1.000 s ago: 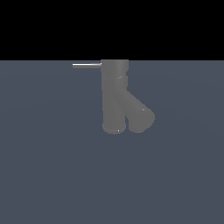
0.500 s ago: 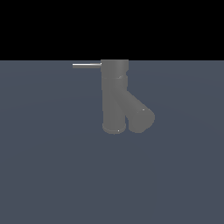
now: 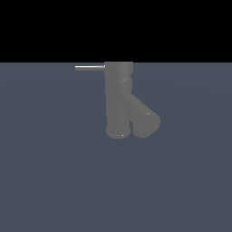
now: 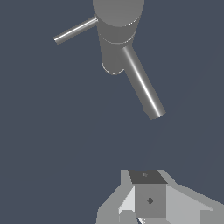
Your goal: Turn on the faucet by rotating a designated handle.
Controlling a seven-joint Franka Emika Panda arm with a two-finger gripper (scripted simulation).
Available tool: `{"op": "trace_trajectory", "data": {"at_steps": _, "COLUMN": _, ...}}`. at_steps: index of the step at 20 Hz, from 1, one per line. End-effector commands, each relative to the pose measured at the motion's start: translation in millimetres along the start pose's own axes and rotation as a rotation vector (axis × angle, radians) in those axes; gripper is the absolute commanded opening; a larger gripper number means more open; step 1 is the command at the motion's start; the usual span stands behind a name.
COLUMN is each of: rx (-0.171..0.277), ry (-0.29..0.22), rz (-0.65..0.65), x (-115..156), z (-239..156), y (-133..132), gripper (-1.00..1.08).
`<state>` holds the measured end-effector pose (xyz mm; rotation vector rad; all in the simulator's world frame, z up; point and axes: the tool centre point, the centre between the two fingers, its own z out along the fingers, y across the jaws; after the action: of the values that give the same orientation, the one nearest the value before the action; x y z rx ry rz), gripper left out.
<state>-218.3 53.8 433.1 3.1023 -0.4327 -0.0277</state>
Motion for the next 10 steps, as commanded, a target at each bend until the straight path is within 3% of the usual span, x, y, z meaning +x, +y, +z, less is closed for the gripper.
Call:
{"op": "trace_trajectory", "data": {"at_steps": 1, "rx": 0.002, "ry": 0.000, "rz": 0.053, "x": 6, "z": 8, "y": -12, "gripper": -1.00}}
{"op": "trace_trajectory", "data": {"at_steps": 10, "rx": 0.008, "ry": 0.000, "rz": 0.242, "x": 35, "z": 37, "y": -53, "gripper": -1.00}}
